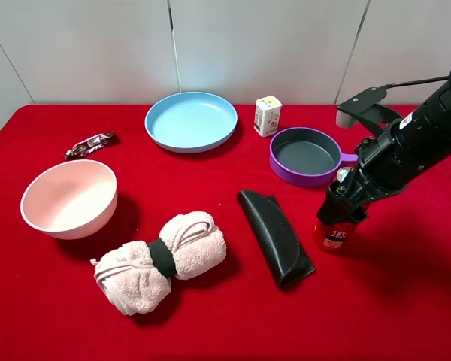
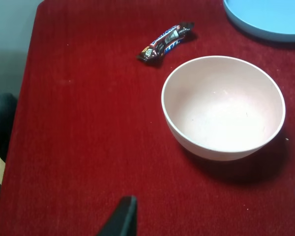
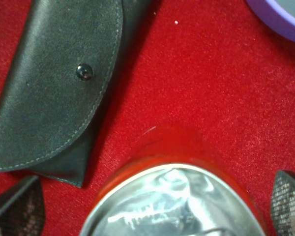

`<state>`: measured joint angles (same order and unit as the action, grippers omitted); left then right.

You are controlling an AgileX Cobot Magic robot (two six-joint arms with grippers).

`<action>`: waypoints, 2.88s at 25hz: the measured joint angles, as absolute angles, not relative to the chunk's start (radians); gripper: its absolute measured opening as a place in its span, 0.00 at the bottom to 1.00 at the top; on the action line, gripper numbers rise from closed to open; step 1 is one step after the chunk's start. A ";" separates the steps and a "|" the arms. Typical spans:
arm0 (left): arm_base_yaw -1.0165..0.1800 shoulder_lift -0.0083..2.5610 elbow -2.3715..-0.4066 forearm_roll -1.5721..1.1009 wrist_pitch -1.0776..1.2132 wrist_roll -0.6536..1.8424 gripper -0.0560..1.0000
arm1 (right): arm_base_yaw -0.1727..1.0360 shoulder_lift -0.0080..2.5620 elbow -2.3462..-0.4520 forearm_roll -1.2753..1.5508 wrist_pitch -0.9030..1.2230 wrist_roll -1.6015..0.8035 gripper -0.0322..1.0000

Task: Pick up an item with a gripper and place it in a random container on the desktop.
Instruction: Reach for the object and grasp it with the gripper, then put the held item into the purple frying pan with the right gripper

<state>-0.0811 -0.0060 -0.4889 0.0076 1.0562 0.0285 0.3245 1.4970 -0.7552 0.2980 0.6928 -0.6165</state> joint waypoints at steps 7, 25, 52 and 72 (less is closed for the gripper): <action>-0.081 -0.006 -0.489 0.008 1.056 0.029 0.99 | 0.325 1.497 -0.755 0.298 0.694 -0.616 0.56; -0.081 -0.006 -0.489 0.008 1.056 0.029 0.99 | 0.325 1.497 -0.757 0.287 0.694 -0.618 0.45; -0.081 -0.006 -0.489 0.008 1.056 0.029 0.99 | 0.325 1.557 -1.295 0.123 1.094 -0.468 0.45; -0.081 -0.006 -0.489 0.008 1.056 0.029 0.99 | 0.349 1.943 -1.791 0.119 1.235 -0.476 0.45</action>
